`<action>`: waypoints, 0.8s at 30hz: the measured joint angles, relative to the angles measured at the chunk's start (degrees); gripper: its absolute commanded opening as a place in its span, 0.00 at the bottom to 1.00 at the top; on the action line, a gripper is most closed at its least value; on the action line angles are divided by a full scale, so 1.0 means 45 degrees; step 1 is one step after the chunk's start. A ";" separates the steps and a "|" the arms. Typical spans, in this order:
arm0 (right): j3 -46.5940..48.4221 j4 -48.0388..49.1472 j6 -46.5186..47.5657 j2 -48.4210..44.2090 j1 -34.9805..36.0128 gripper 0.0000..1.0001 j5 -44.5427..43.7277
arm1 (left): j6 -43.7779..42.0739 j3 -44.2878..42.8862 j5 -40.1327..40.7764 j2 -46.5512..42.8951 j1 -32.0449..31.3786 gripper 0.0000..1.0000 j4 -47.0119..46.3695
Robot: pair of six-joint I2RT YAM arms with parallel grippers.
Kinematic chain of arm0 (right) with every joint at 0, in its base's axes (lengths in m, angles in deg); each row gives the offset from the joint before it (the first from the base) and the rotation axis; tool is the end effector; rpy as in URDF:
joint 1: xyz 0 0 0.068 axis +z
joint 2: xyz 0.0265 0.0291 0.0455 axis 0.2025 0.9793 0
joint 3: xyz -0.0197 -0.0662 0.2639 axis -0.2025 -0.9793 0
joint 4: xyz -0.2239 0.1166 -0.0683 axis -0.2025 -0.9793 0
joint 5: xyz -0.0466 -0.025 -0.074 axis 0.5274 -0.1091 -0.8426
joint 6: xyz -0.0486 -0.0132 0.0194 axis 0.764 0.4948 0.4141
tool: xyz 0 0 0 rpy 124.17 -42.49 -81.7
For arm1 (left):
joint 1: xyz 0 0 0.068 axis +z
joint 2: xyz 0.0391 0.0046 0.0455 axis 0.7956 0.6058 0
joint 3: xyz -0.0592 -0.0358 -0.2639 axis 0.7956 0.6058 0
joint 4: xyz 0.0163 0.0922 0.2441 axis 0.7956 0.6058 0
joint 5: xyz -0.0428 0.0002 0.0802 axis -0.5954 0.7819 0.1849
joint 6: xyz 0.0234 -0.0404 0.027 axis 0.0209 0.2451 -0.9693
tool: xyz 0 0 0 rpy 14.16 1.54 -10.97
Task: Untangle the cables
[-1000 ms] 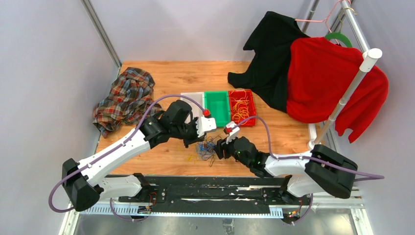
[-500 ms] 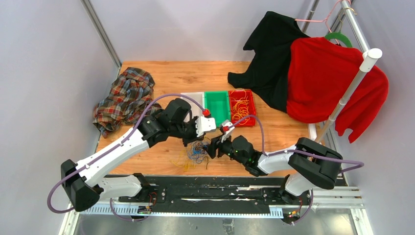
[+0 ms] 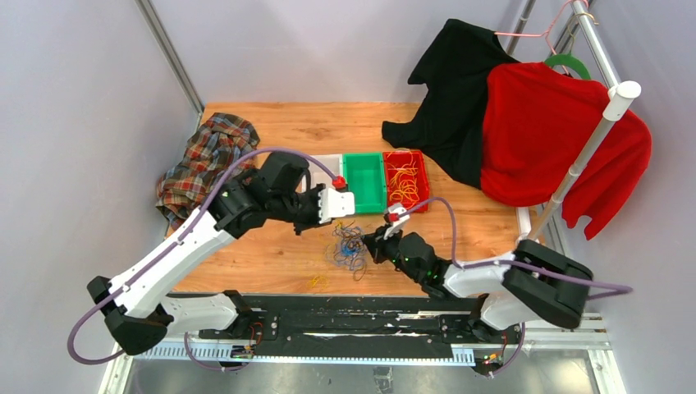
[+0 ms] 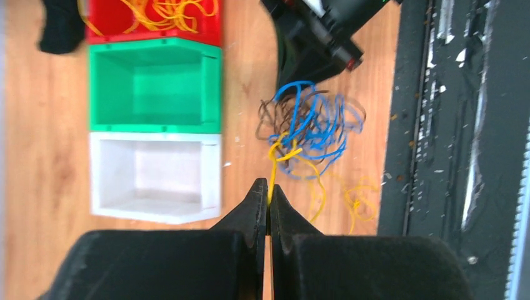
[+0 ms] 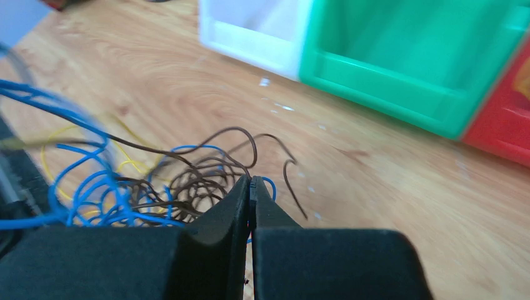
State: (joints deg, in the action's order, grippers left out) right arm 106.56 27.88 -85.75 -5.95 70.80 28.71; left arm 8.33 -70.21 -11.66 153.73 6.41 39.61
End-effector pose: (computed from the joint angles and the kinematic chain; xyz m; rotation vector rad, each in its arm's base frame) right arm 0.1348 0.2120 0.1638 -0.4274 1.7194 0.8791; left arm 0.1445 -0.1698 0.3698 1.6420 1.6556 -0.5372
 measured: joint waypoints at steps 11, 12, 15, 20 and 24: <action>-0.0646 -0.8145 -0.1064 -0.6042 0.0000 0.01 -0.5960 | -0.3439 -0.2361 0.2715 -0.0733 0.0000 0.01 0.3094; -0.0597 -0.9078 -0.1302 -0.6450 0.0000 0.01 -0.6475 | -0.3779 -0.2380 0.3011 -0.0797 0.0000 0.01 0.3317; -0.0311 -1.1633 -0.2113 -0.6999 0.0000 0.01 -0.7650 | -0.4653 -0.2705 0.3774 -0.0772 0.0000 0.01 0.3745; -0.0068 -1.2415 -0.1180 -0.7635 0.0403 0.24 -0.7601 | -0.5139 -0.3502 0.3959 -0.0661 0.0000 0.00 0.3818; 0.0058 -1.0409 0.0962 -0.8019 0.0976 0.64 -0.6212 | -0.5119 -0.3536 0.3531 -0.0568 -0.0005 0.01 0.3852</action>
State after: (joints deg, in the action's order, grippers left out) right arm 106.83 -18.96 -81.42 -42.03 75.19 0.75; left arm -14.71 -86.12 4.23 151.17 6.39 56.95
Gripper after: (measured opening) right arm 0.480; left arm 0.019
